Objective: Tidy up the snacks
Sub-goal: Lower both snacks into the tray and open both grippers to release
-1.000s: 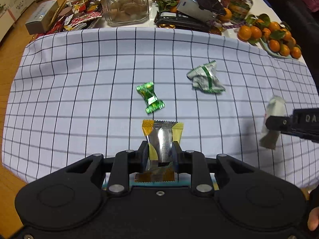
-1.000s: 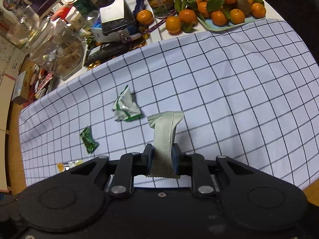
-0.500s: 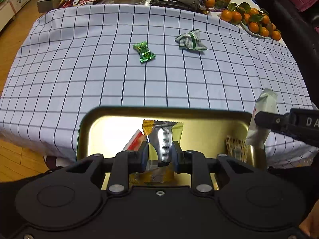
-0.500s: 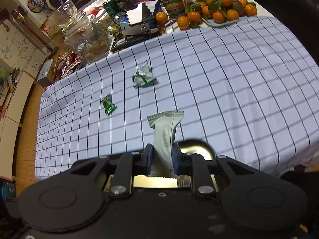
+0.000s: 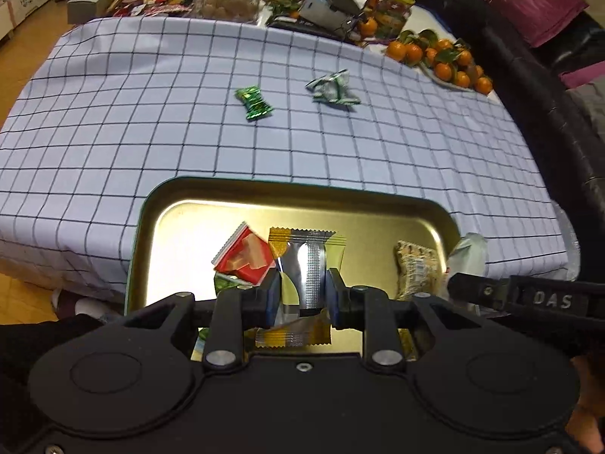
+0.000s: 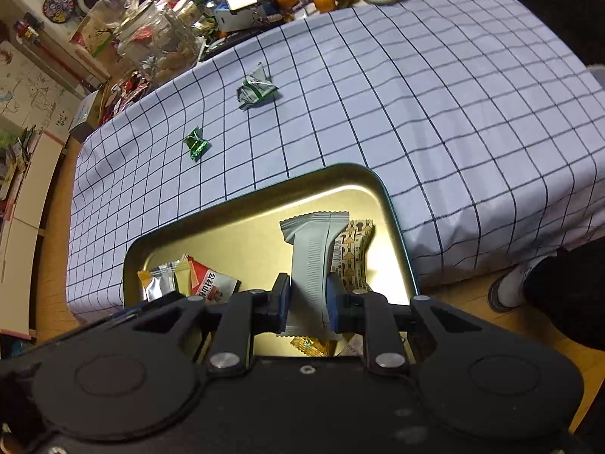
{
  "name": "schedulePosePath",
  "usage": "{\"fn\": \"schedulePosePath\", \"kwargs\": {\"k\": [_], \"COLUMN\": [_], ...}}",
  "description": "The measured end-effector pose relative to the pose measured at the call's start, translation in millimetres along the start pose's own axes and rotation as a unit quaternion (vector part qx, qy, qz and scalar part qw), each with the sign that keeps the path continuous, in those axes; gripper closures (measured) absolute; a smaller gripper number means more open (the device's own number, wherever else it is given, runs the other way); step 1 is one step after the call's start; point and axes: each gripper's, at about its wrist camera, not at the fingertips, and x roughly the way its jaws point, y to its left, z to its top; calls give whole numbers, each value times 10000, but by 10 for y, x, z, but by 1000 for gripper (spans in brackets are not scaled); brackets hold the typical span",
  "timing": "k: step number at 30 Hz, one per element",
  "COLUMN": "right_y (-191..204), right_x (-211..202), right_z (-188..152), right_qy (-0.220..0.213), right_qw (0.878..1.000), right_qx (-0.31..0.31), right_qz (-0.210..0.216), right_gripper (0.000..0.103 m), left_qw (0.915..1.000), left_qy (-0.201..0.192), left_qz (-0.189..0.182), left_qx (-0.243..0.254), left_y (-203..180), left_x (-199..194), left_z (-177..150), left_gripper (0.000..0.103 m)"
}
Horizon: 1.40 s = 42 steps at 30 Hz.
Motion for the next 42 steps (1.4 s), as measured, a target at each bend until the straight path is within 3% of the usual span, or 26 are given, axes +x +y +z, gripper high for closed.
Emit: {"fn": "schedulePosePath", "kwargs": {"k": [3,19,29,42], "right_y": [27,141,192,152], "right_x": [-40,-75,-98,-63], "right_z": [-18,-103,-143,-112], "right_qy": [-101,-171,-234,-117], "right_qw": [9999,9970,9943,9966], "right_qx": [-122,-741,-1013,-808], "right_qz": [-14,168,219,107], "right_gripper": [81,81,81,77], "left_qw": [9999,9963,9951,9935], "left_qy": [-83,-237,-188,-118], "left_qz": [-110,826,967,1115], "left_qx": [16,26,69,177], "left_y": [-22,-56,-34,-25], "left_x": [-20,46,68,90], "left_z": [6,-33,-25,-25], "left_gripper": [68,67,67,67]}}
